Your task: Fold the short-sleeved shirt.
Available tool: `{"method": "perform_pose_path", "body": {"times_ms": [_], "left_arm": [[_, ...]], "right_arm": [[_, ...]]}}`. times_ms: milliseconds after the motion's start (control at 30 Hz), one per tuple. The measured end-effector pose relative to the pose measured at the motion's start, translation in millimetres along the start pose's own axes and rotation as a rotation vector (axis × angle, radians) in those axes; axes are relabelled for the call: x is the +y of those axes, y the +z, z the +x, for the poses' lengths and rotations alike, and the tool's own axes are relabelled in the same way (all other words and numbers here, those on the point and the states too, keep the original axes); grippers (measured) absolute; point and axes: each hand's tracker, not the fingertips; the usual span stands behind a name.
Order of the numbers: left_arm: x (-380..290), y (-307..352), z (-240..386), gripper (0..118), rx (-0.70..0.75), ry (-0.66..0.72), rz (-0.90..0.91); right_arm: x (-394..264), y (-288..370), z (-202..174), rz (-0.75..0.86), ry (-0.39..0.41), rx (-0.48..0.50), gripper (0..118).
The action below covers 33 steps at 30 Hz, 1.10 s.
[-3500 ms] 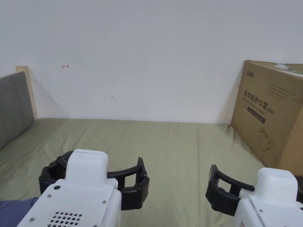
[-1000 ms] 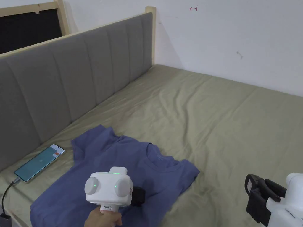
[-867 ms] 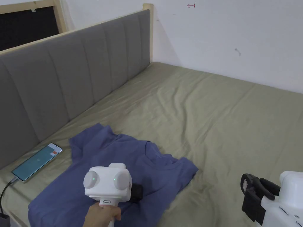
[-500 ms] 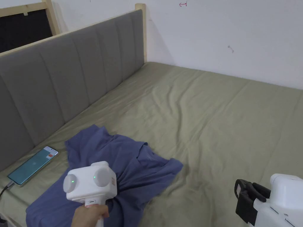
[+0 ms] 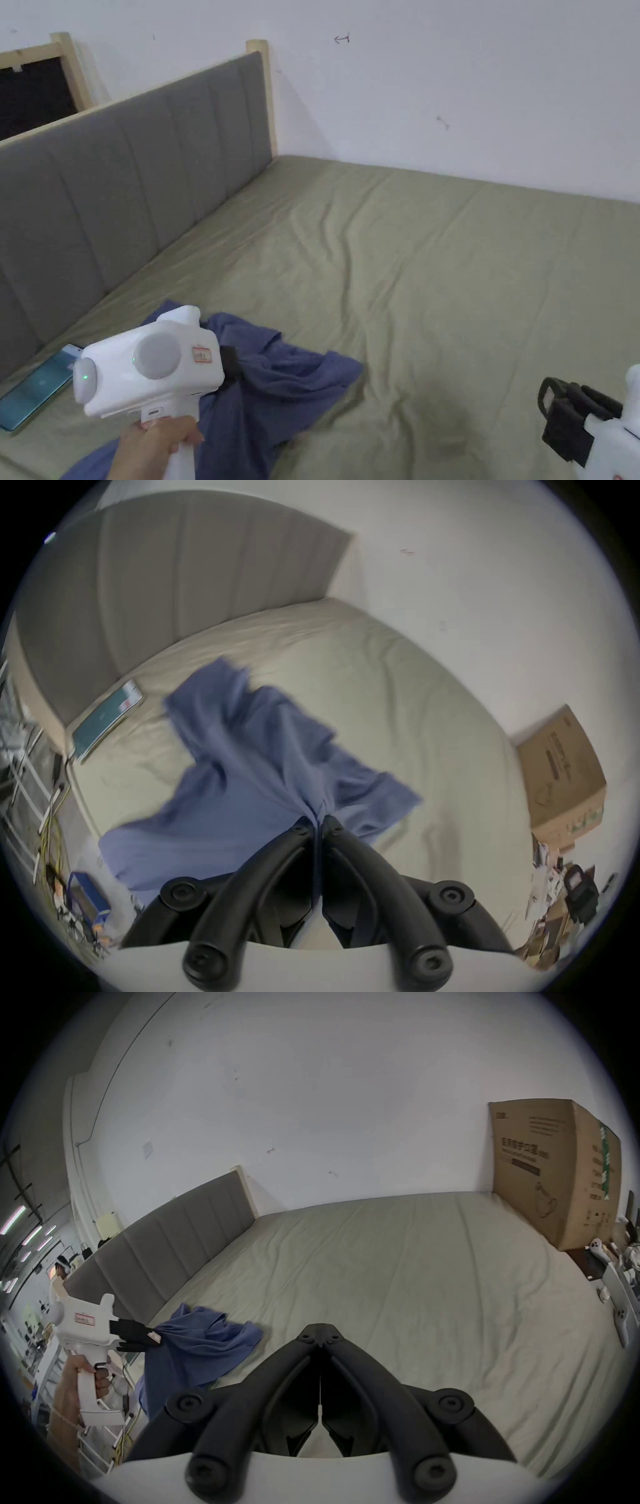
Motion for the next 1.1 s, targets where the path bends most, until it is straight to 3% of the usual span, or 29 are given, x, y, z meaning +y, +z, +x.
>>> {"method": "perform_pose_path", "body": {"times_ms": [133, 267, 467, 633, 667, 800, 867, 1000, 1033, 1100], "left_arm": [[3, 16, 74, 6, -0.179, -0.064, 0.027], [-8, 26, 175, 6, -0.298, -0.254, 0.048], [-57, 51, 297, 6, -0.672, -0.428, 0.007], [-126, 50, 347, 6, -0.882, -0.434, -0.179], [-142, 40, 353, 6, -0.888, -0.465, -0.206], [-222, -28, 374, 6, -0.627, -0.691, -0.348], [-253, -59, 372, 6, -0.569, -0.73, -0.447], [-288, -89, 363, 7, -0.455, -0.838, -0.469], [-289, -88, 360, 18, -0.45, -0.838, -0.472], [-284, -82, 358, 67, -0.56, -0.808, -0.511]], "right_arm": [[9, 25, 24, 0.052, -0.027, -0.061, 2], [21, 57, 56, 0.123, -0.07, -0.152, 2], [31, 110, 101, 0.201, -0.107, -0.291, 2], [28, 147, 136, 0.243, -0.157, -0.394, 2], [26, 151, 142, 0.244, -0.168, -0.412, 2], [15, 157, 159, 0.217, -0.191, -0.452, 2], [6, 156, 165, 0.198, -0.202, -0.461, 2], [-7, 146, 173, 0.144, -0.22, -0.469, 2], [-8, 144, 174, 0.136, -0.222, -0.468, 2], [-10, 140, 174, 0.125, -0.227, -0.463, 2]]}}
